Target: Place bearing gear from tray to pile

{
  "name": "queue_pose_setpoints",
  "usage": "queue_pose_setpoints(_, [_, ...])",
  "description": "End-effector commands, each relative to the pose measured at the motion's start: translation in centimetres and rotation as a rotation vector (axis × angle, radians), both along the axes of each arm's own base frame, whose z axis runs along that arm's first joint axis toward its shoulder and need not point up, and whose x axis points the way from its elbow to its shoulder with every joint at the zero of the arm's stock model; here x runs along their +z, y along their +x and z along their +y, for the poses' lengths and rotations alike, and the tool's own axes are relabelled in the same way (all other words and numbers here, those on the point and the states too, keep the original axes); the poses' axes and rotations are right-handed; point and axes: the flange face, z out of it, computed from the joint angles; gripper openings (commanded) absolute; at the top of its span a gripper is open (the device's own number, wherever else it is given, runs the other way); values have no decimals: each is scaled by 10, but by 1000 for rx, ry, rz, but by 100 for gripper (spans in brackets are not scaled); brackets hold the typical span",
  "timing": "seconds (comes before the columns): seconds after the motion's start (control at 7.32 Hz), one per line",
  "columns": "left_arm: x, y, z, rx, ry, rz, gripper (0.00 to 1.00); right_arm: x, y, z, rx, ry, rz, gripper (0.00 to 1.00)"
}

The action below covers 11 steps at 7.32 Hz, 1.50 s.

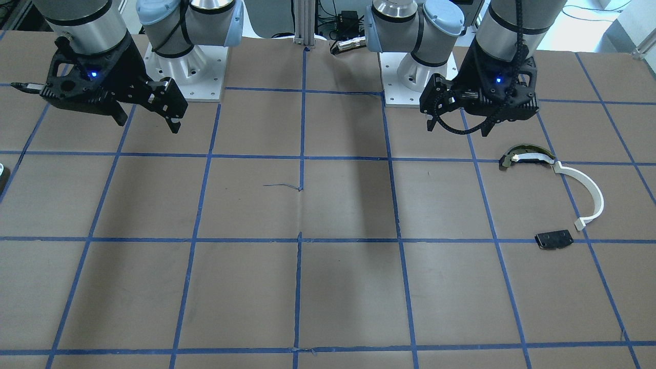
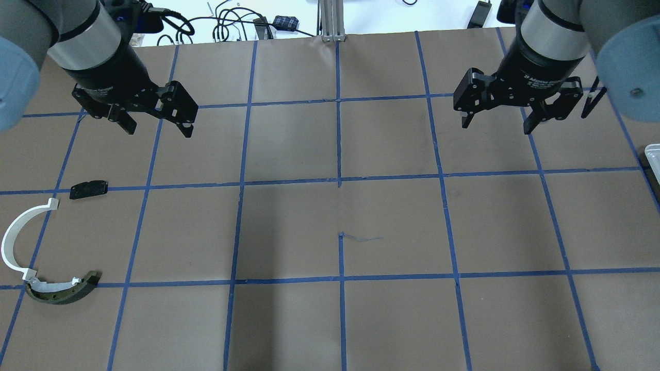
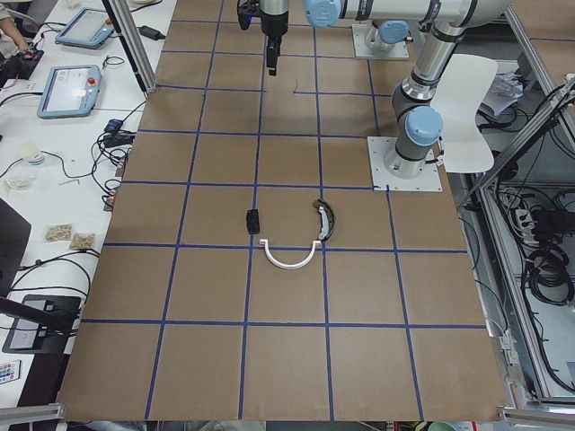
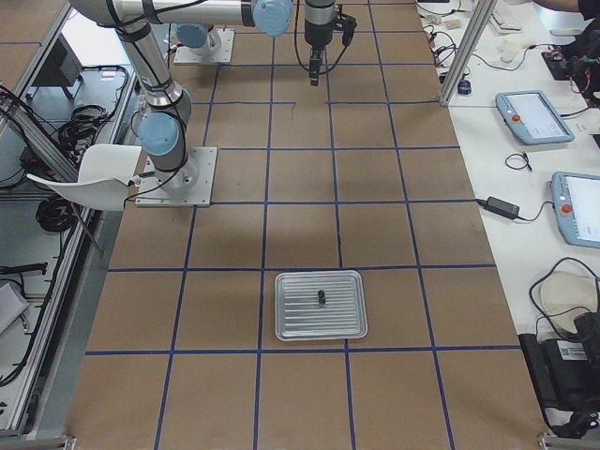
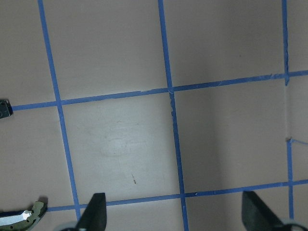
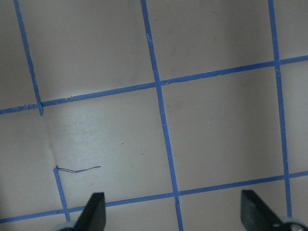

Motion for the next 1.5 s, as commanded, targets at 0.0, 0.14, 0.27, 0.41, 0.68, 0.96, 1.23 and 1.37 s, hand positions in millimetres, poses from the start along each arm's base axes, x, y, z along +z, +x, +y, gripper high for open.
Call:
queue_pose_setpoints(0.0, [-1, 0, -1, 0, 0, 2, 100, -1, 0, 0, -1, 4, 0, 100])
queue_pose_setpoints(0.14, [-1, 0, 0, -1, -1, 0, 100, -1, 0, 1, -1, 3, 1, 100])
queue_pose_setpoints(0.27, [0, 0, 0, -1, -4, 0, 100, -1, 0, 1, -1, 4, 1, 100])
queue_pose_setpoints(0.41, [0, 0, 0, -1, -3, 2, 100, -3, 0, 0, 1, 9, 0, 100])
queue_pose_setpoints(0.68, [0, 0, 0, -1, -4, 0, 100, -3, 0, -1, -5, 4, -12, 100])
queue_pose_setpoints(0.96, [0, 0, 1, -3, -4, -3, 100, -9, -5, -2, -11, 19, 1, 100])
queue_pose_setpoints(1.23, [0, 0, 0, -1, -3, -1, 100, -21, -20, -7, 34, 24, 0, 100])
queue_pose_setpoints(1.37, [-1, 1, -1, -3, -1, -3, 100, -25, -79, -17, 109, 34, -7, 100])
